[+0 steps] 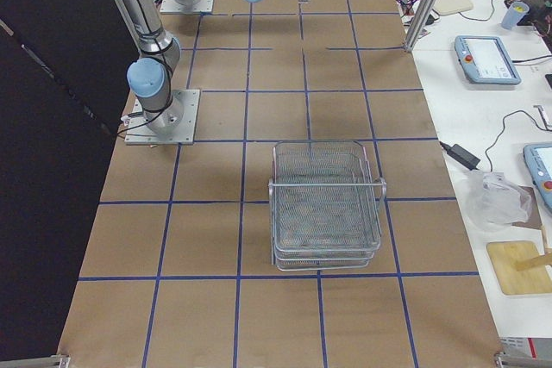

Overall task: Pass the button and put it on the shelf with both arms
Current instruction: 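Open the left gripper and withdraw it while the right gripper carries the button away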

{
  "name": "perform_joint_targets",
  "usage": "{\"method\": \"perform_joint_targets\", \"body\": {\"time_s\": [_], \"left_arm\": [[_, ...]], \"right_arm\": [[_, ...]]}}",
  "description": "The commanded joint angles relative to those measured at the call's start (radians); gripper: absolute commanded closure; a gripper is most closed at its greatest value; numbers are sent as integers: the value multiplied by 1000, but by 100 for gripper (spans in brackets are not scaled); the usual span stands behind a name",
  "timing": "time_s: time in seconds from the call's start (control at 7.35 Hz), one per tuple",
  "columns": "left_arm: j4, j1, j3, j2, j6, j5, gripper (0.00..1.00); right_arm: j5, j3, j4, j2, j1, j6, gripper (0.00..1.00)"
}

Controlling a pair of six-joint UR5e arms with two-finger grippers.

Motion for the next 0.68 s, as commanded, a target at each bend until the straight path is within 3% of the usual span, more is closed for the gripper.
{"method": "perform_joint_targets", "body": {"time_s": [0.0,0.27,0.54], "left_arm": [[-81,32,-16,33,-77,215,0],[-112,75,-19,39,-71,257,0],[-109,85,-20,41,-70,346,0]], "right_arm": [[-232,-20,-75,59,-148,-44,100],[-422,-16,-136,90,-262,-107,100],[-513,-19,-141,94,-394,-249,100]]}}
